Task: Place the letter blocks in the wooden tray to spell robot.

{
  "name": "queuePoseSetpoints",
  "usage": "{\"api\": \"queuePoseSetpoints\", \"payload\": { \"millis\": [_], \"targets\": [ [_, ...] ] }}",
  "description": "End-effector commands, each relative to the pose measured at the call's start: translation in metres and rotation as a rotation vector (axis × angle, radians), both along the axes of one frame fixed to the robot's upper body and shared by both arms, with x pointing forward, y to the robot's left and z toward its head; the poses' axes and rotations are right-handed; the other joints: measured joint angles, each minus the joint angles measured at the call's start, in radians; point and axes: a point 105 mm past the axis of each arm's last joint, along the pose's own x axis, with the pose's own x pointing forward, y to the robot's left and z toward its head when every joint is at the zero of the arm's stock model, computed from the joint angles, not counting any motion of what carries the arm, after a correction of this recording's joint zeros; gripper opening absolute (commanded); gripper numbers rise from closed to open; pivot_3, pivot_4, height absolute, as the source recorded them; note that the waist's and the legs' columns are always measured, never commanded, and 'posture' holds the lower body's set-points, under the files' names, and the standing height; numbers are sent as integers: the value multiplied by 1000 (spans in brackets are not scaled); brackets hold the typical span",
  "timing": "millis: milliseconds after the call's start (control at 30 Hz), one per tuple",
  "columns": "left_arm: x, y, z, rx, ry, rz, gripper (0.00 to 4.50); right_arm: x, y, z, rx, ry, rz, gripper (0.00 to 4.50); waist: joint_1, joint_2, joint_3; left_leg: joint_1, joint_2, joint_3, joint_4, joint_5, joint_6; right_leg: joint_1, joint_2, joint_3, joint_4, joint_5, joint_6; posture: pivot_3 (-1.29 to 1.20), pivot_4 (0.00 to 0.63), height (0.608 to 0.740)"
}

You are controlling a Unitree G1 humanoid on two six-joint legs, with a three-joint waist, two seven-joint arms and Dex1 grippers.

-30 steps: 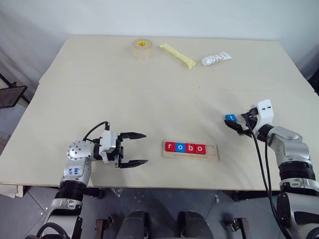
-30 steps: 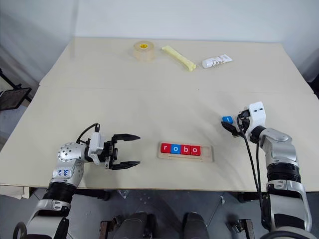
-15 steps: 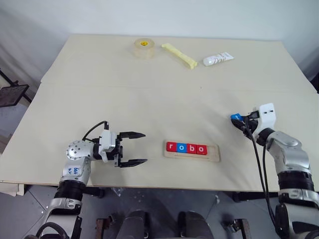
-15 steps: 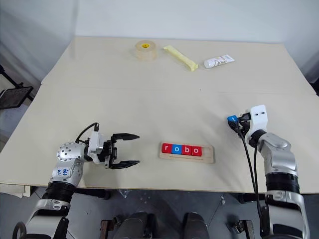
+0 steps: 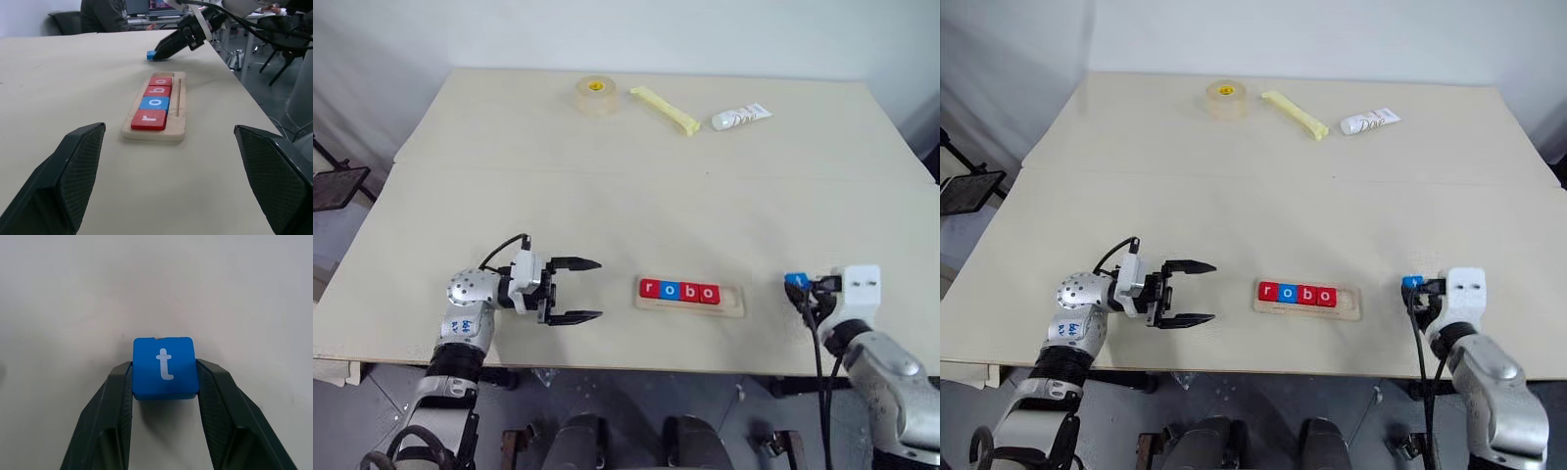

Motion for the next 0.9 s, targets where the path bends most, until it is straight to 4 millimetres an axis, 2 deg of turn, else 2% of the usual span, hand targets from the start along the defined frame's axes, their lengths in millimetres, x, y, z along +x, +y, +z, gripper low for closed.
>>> {"api": "queuePoseSetpoints", "payload": {
  "millis": [33,167,467,633,700,800,900],
  "targets": [
    [0,0,7,-4,-27,-18,4500,-2,1,17,-12,-67,-22,1462,-3,0,0,0,1,0,0,0,0,0,1,0,0,0,0,0,150,740],
    [0,2,7,0,-27,-18,4500,-2,3,17,2,-75,-29,1462,-1,0,0,0,1,0,0,0,0,0,1,1,0,0,0,0,150,740],
    [0,1,8,-1,-30,-15,4500,-12,15,30,-18,-105,94,4472,0,0,0,0,1,0,0,0,0,0,1,2,0,0,0,0,150,740],
    [0,-1,7,-6,-31,-14,4500,-23,32,35,-149,-36,388,4472,3,0,0,0,1,0,0,0,0,0,1,2,0,0,0,0,150,740],
    [0,-3,7,-9,-31,-16,4500,-28,33,32,-221,19,498,4472,2,0,0,0,1,0,0,0,0,0,1,2,0,0,0,0,150,740],
    [-1,-5,6,-16,-32,-16,4500,-29,18,27,-386,140,661,4472,2,-1,0,0,0,2,0,0,0,0,1,2,-1,0,0,0,150,740],
    [-2,-5,5,-20,-33,-11,4500,-20,-5,27,-481,232,739,4472,2,-1,0,1,1,2,0,0,1,1,1,2,-2,0,0,0,150,740]
  ]
}}
